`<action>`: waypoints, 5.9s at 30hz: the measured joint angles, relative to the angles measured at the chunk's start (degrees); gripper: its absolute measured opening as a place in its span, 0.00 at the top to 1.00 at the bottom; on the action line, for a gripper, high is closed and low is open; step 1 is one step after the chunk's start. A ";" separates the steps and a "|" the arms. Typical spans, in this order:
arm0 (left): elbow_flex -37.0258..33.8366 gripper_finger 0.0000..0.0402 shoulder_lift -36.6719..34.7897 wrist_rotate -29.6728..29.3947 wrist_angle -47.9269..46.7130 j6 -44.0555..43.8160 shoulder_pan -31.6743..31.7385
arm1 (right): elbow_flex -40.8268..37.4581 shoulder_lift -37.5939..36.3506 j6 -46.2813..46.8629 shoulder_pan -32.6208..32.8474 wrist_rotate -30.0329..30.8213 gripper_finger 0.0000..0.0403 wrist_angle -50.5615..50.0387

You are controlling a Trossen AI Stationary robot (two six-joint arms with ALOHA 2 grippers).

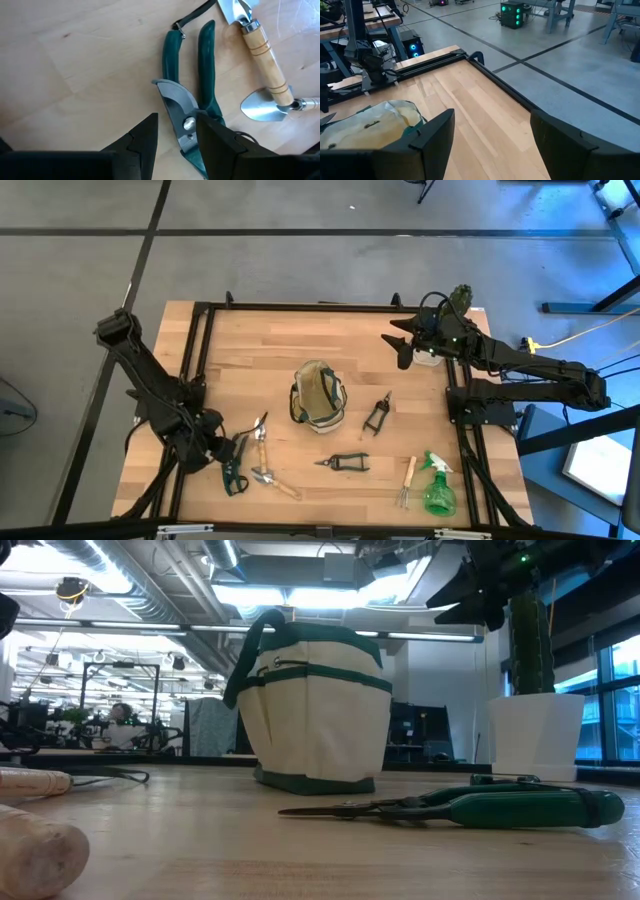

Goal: Pick & Place Garden tools in Gardening bag
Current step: Put the top green shear scissors into the green gardening bag

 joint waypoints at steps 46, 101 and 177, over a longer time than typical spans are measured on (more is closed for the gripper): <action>-11.86 0.90 4.21 -9.17 26.96 5.82 -2.14 | 0.00 0.02 -0.20 -0.01 0.81 0.35 0.02; -2.78 1.00 -25.45 -66.12 28.41 62.30 10.89 | -0.07 1.00 -2.14 0.00 2.84 0.35 0.26; 12.42 1.00 20.73 -26.87 60.78 86.59 44.14 | -0.04 8.15 -5.14 0.00 5.14 0.35 3.21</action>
